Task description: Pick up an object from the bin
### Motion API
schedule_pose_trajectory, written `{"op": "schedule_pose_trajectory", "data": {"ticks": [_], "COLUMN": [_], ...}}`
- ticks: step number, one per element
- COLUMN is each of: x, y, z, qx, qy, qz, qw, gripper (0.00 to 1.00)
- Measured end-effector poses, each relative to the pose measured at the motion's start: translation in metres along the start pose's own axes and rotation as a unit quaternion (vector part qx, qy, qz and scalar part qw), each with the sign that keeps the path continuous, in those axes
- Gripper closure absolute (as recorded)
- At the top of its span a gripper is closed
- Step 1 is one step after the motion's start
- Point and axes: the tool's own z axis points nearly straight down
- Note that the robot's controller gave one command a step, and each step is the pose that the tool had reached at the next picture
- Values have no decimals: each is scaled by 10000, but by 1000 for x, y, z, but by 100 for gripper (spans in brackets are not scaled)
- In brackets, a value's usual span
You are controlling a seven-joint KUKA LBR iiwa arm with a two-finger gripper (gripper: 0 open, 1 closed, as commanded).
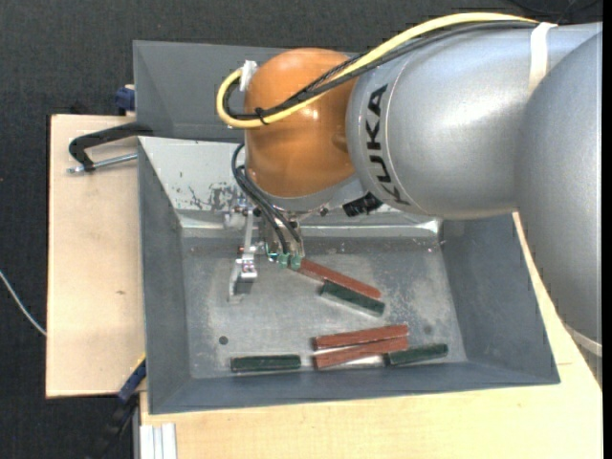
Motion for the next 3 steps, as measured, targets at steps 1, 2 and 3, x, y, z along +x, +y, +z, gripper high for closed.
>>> {"op": "schedule_pose_trajectory", "data": {"ticks": [1, 2, 3], "x": [14, 41, 49], "y": [-24, -33, -60], "z": [40, 71, 77], "qx": [-8, 23, -1], "qy": [-26, 19, 7], "qz": [-318, -767, -515], "qw": [9995, 9971, 9987], "gripper": [0, 0, 0]}}
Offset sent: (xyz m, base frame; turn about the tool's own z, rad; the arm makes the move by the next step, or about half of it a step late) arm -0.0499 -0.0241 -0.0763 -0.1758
